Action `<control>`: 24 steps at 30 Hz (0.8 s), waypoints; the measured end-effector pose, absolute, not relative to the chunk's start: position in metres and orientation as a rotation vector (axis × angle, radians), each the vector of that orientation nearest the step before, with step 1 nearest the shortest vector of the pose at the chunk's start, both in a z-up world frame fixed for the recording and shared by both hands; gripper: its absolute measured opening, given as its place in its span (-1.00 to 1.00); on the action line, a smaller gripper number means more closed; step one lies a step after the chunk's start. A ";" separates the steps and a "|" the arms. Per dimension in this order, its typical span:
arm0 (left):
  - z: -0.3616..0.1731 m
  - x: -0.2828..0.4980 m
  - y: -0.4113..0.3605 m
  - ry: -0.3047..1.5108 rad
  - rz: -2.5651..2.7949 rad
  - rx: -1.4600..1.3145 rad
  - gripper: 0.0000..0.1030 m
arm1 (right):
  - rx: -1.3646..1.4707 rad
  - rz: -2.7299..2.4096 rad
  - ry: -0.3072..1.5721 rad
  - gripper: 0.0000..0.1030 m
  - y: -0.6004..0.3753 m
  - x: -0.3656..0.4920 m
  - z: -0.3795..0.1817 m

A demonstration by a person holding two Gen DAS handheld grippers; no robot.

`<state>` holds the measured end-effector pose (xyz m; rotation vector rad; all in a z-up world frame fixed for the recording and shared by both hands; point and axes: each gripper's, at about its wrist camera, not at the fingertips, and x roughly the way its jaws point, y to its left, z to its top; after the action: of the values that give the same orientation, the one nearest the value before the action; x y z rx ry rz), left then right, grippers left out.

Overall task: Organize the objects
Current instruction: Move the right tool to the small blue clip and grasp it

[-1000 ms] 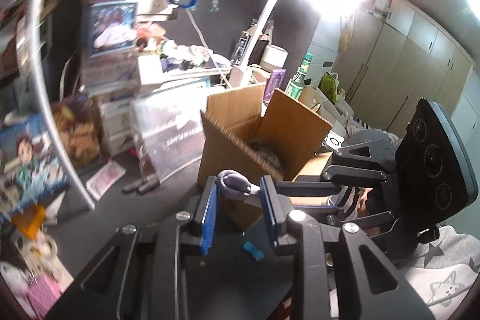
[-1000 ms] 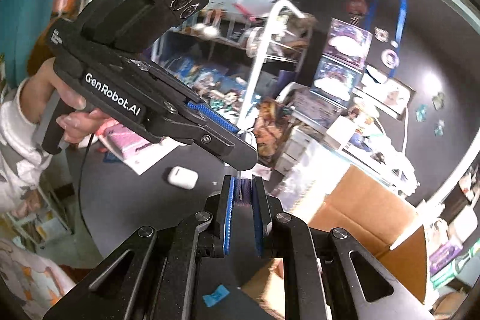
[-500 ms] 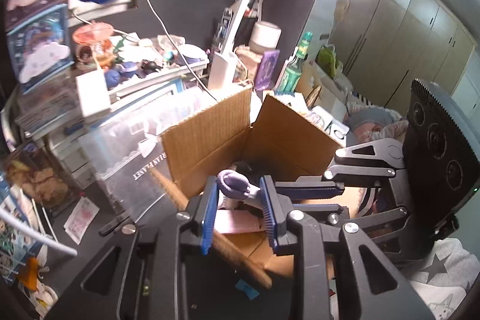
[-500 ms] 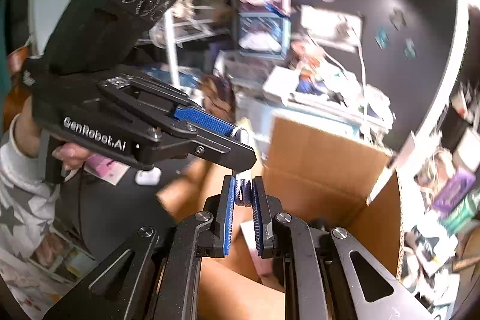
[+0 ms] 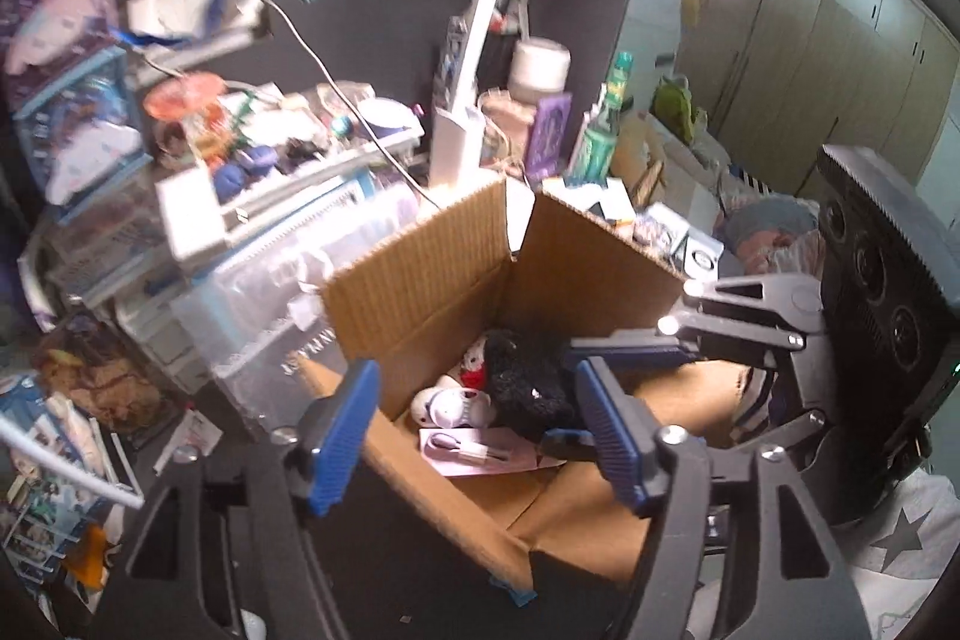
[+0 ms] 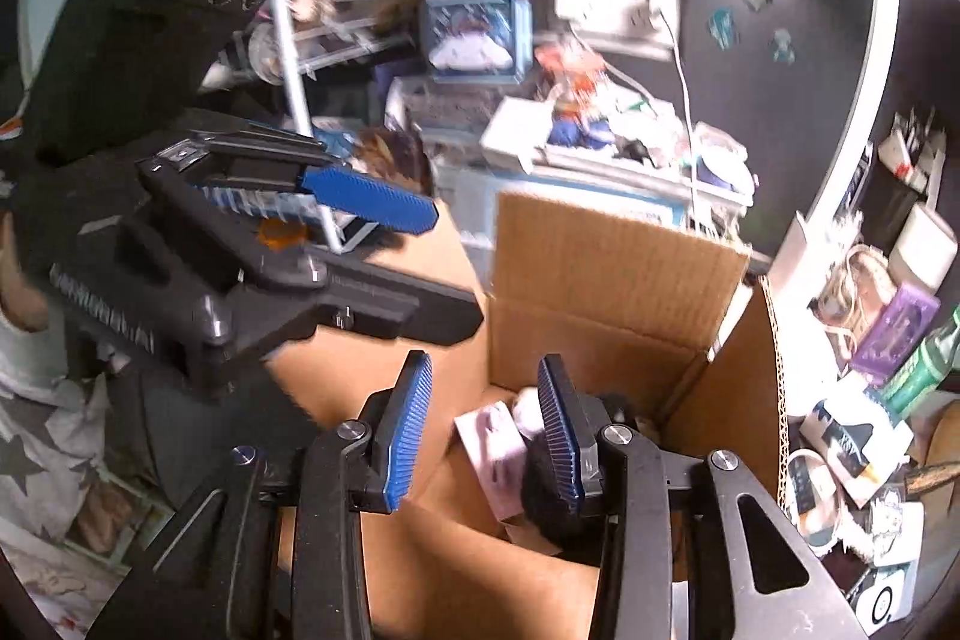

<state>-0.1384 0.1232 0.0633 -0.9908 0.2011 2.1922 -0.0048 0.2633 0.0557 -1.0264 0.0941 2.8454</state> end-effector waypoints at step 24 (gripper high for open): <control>-0.036 -0.018 -0.036 -0.143 2.554 -0.942 0.75 | -0.953 3.018 0.293 -0.36 0.137 0.037 -0.028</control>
<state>-0.0183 -0.0355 -0.0362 -0.9424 -0.1431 2.5540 0.0369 0.1367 -0.0277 -0.9530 0.2932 3.0177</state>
